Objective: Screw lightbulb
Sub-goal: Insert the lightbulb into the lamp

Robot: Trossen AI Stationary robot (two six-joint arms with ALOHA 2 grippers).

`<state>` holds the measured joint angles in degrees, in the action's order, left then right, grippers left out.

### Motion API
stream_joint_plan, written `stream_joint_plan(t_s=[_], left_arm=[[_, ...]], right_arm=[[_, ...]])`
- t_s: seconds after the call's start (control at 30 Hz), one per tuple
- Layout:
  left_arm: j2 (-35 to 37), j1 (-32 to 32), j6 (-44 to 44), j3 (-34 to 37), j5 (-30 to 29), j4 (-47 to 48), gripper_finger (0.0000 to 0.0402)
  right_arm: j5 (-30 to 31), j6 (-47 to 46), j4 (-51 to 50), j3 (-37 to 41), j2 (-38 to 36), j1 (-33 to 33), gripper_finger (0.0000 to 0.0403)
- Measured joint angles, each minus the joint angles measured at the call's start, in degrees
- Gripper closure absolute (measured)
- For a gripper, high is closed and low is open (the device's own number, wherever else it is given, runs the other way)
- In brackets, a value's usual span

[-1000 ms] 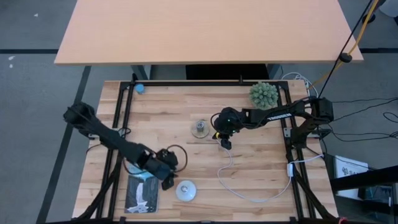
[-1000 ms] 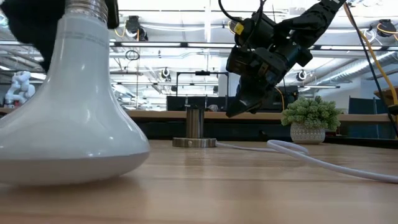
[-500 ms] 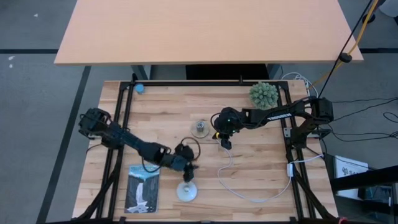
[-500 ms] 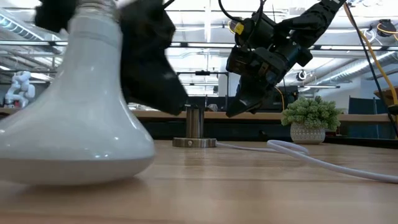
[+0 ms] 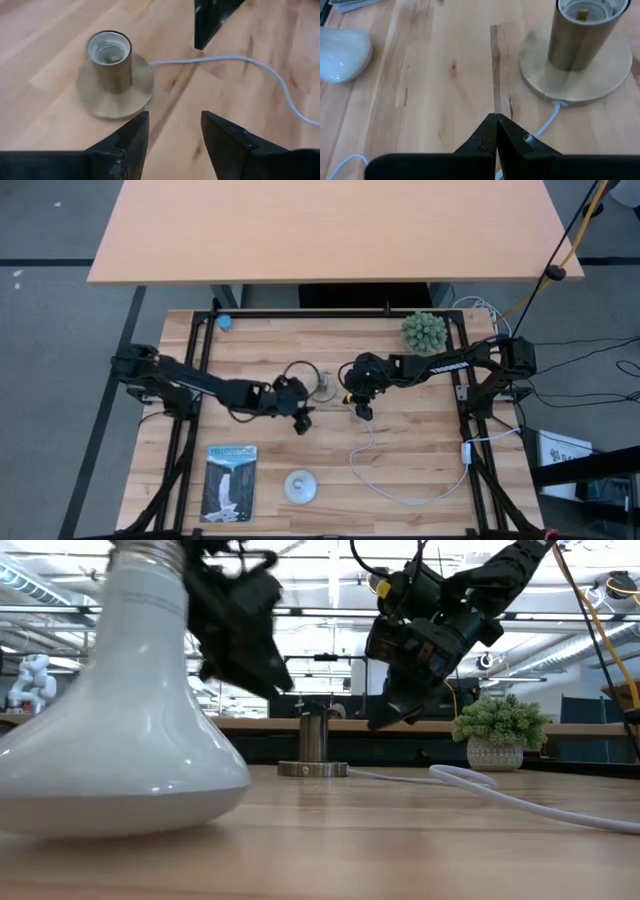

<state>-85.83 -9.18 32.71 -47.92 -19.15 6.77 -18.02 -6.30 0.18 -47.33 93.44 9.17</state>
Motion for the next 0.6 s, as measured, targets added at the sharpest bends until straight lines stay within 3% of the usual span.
stream_joint_plan(t_s=[0.1,0.27,0.43,0.6], left_arm=[[5.0,-3.5,3.3,0.0,-3.1,7.4,0.0217],[8.0,-14.3,15.6,0.0,-16.0,17.7,0.0217],[5.0,-24.1,26.4,0.0,-26.8,17.9,0.0218],[-2.1,-30.1,37.4,0.0,-29.2,14.6,0.0235]], right_arm=[[0.0,-0.9,-1.3,0.0,0.0,-1.0,0.0403],[0.0,-3.0,-1.8,0.4,0.0,-3.7,0.0403],[0.4,-8.1,-1.8,1.8,0.0,-6.9,0.0403],[3.8,-12.8,-1.8,3.2,0.0,-11.4,0.0403]])
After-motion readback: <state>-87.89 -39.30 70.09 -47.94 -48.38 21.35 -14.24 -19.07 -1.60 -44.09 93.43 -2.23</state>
